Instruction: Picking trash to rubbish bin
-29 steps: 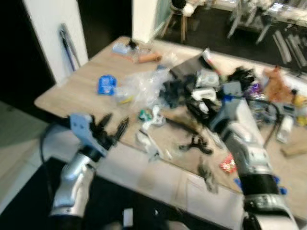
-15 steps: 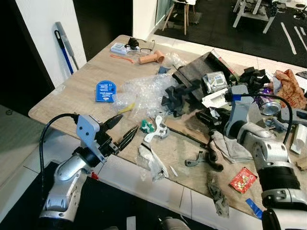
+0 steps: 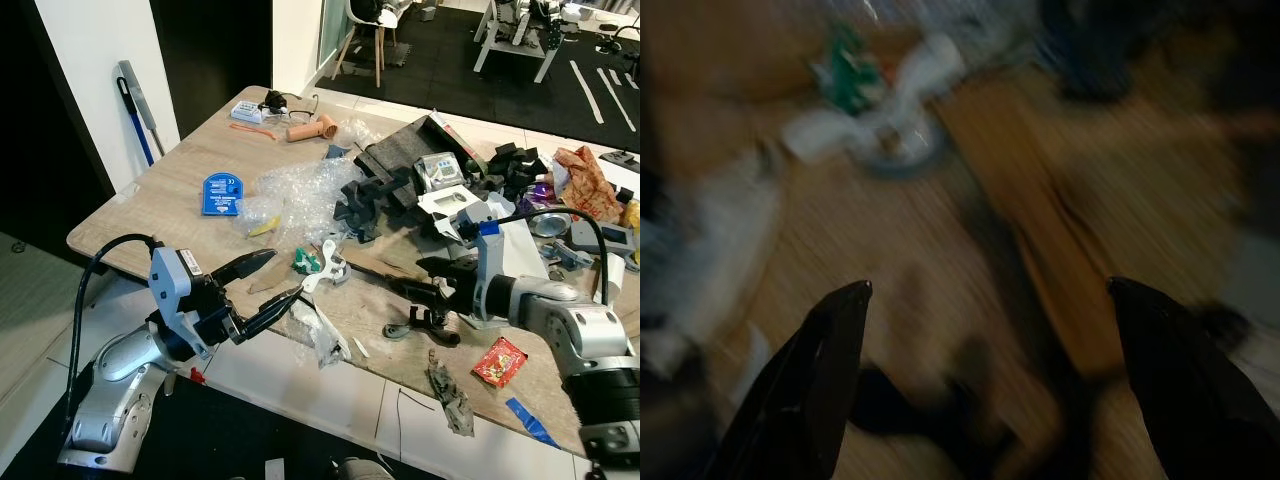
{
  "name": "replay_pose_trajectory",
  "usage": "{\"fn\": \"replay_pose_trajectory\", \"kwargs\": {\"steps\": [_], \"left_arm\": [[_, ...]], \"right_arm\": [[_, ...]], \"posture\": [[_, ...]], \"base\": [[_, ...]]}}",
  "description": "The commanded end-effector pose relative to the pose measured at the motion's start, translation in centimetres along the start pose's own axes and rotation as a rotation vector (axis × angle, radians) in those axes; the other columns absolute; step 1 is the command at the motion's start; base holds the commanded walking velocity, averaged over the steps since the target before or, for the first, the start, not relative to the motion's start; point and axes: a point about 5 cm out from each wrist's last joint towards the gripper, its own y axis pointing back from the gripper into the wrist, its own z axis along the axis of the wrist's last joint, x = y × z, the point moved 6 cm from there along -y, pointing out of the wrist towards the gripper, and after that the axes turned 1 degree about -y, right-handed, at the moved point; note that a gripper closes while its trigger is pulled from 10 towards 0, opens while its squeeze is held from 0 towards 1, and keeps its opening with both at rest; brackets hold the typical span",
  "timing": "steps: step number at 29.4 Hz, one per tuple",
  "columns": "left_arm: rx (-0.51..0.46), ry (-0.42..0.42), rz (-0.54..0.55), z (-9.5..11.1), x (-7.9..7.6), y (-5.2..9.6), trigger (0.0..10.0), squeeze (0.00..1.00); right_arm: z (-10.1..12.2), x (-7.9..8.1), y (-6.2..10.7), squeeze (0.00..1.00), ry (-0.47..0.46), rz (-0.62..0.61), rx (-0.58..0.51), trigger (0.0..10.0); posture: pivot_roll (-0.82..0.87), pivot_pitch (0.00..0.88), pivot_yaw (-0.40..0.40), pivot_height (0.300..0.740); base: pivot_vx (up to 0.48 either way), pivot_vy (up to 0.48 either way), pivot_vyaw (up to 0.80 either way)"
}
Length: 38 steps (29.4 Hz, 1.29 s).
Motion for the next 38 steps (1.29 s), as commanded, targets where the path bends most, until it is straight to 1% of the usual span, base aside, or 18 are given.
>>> {"fn": "replay_pose_trajectory", "kwargs": {"steps": [1,3,5,6,8,9,10,11,12,20,27,31,33,34,35,36,37,38], "left_arm": [[0.031,0.009,-0.060,-0.1,-0.8,0.0,10.0,0.00],[0.029,0.012,-0.062,-0.1,-0.9,0.0,10.0,0.00],[0.023,0.045,-0.097,0.0,-1.5,-0.1,10.0,0.00],[0.023,0.045,-0.097,0.0,-1.5,-0.1,10.0,0.00],[0.013,0.082,-0.120,-0.1,-1.9,-0.1,10.0,0.00],[0.013,0.082,-0.120,-0.1,-1.9,-0.1,10.0,0.00],[0.007,0.114,-0.140,-0.1,-2.3,0.0,10.0,0.00],[0.007,0.114,-0.140,-0.1,-2.3,0.0,10.0,0.00],[0.009,0.129,-0.161,-0.2,-2.6,0.2,10.0,0.00],[0.027,0.137,-0.177,-0.5,-3.1,0.4,10.0,0.00],[0.026,0.156,-0.190,-0.5,-3.5,0.4,10.0,0.00],[0.023,0.164,-0.195,-0.5,-3.6,0.4,10.0,0.00],[0.018,0.165,-0.198,-0.1,-3.9,0.5,10.0,0.00],[0.014,0.163,-0.199,0.3,-4.2,0.6,10.0,0.00],[0.014,0.163,-0.199,0.3,-4.2,0.6,10.0,0.00],[0.007,0.161,-0.201,1.0,-4.6,0.7,10.0,0.00],[0.005,0.160,-0.201,1.2,-4.8,0.7,10.0,0.00],[0.002,0.159,-0.201,1.5,-4.9,0.7,10.0,0.00]], "right_arm": [[-1.4,-0.8,0.5,0.00,0.017,-0.033,0.081,10.0],[-1.5,-0.8,0.6,0.00,0.016,-0.032,0.088,10.0],[-2.7,0.6,0.6,0.00,0.031,0.040,0.149,10.0],[-2.7,0.6,0.6,0.00,0.031,0.040,0.149,10.0],[-3.4,1.6,0.6,0.00,0.032,0.088,0.175,10.0],[-3.4,1.6,0.6,0.00,0.032,0.088,0.175,10.0],[-3.6,2.1,0.5,0.00,0.028,0.114,0.183,10.0],[-3.6,2.1,0.5,0.00,0.028,0.114,0.183,10.0],[-3.6,2.3,0.2,0.00,0.026,0.119,0.179,10.0],[-3.5,2.4,-0.1,0.00,0.027,0.118,0.178,10.0],[-4.6,2.6,-0.3,0.00,0.025,0.117,0.222,10.0],[-5.2,2.1,-0.6,0.00,0.014,0.083,0.245,10.0],[-5.7,1.9,-0.9,0.00,0.002,0.066,0.255,10.0],[-5.9,2.0,-0.9,0.00,0.002,0.064,0.264,5.6],[-5.9,2.0,-0.9,0.00,0.002,0.064,0.264,5.6],[-6.2,2.0,-1.0,0.00,0.005,0.059,0.277,0.7],[-6.4,1.9,-1.0,0.00,0.007,0.057,0.282,0.7],[-6.5,1.8,-0.9,0.00,0.015,0.050,0.292,0.0]], "posture": [[-0.11,0.000,-0.038,0.740],[-0.11,0.000,-0.038,0.740],[-0.11,0.000,-0.038,0.740],[-0.11,0.000,-0.038,0.740],[-0.11,0.000,-0.038,0.740],[-0.11,0.000,-0.038,0.740],[-0.11,0.000,-0.038,0.740],[-0.11,0.000,-0.038,0.740],[-0.11,0.000,-0.038,0.740],[-0.11,0.000,-0.039,0.740],[-0.11,0.000,-0.039,0.740],[-0.11,0.000,-0.039,0.740],[-0.11,0.000,-0.039,0.740],[-0.11,0.000,-0.039,0.740],[-0.11,0.000,-0.039,0.740],[-0.11,0.000,-0.039,0.740],[-0.11,0.000,-0.039,0.740],[-0.11,0.000,-0.039,0.740]], "base": [[0.000,0.000,0.00],[0.000,0.000,0.00],[0.000,0.000,0.00],[0.000,0.000,0.00],[0.000,0.000,0.00],[0.000,0.000,0.00],[0.000,0.000,0.00],[0.000,0.000,0.00],[0.000,0.000,0.00],[0.000,0.000,0.00],[0.000,0.000,0.00],[0.000,0.000,0.00],[0.000,0.000,0.00],[0.000,0.000,0.00],[0.000,0.000,0.00],[0.000,0.000,0.00],[0.000,0.000,0.00],[0.000,0.000,0.00]]}}
